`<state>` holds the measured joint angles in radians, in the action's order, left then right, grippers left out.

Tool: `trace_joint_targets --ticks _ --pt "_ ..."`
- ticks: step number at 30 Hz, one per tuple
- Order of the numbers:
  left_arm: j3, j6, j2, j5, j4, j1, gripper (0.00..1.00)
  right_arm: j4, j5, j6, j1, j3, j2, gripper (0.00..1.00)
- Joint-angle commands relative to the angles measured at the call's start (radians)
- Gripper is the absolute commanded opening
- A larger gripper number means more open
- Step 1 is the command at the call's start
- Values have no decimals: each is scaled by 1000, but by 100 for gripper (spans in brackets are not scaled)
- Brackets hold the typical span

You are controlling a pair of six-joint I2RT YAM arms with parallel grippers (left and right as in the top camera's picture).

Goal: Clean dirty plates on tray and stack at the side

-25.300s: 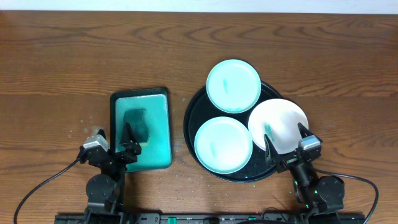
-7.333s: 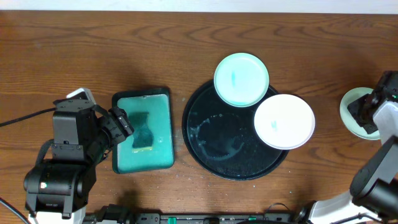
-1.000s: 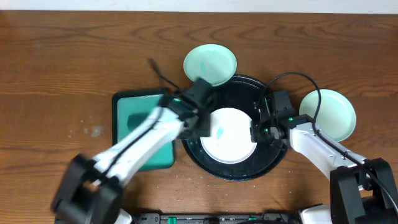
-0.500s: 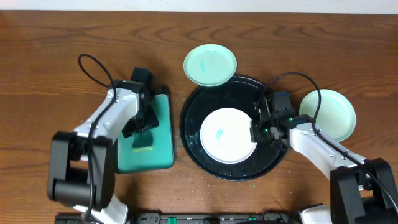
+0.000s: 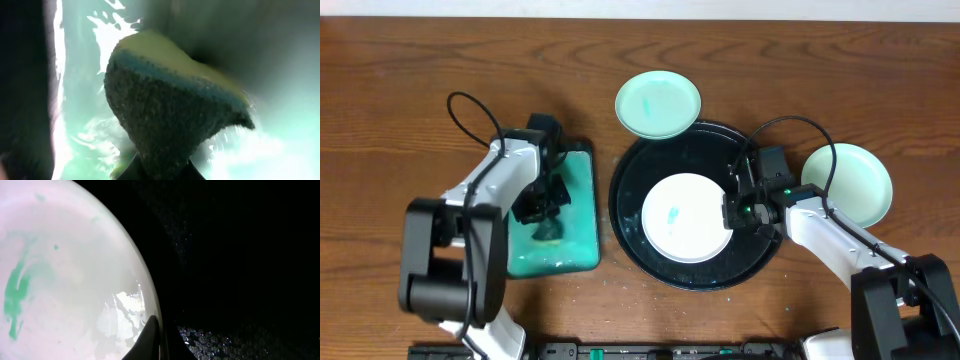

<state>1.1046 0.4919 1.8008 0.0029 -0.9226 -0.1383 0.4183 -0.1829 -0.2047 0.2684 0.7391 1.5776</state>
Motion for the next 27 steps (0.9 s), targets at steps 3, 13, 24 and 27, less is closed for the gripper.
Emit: trace_joint_targets --ticks 3,13,24,27 --pt "27 -13 -193 13 -12 -18 7 7 -2 -12 1 -10 17 1" --pt "27 -27 -290 -57 11 -131 7 4 -2 -27 1 -10 17 1" --pt "23 32 -264 249 219 -296 7 4 -2 -40 1 -10 17 1" --pt "23 42 -195 248 315 -396 7 5 -2 -54 1 -10 17 1"
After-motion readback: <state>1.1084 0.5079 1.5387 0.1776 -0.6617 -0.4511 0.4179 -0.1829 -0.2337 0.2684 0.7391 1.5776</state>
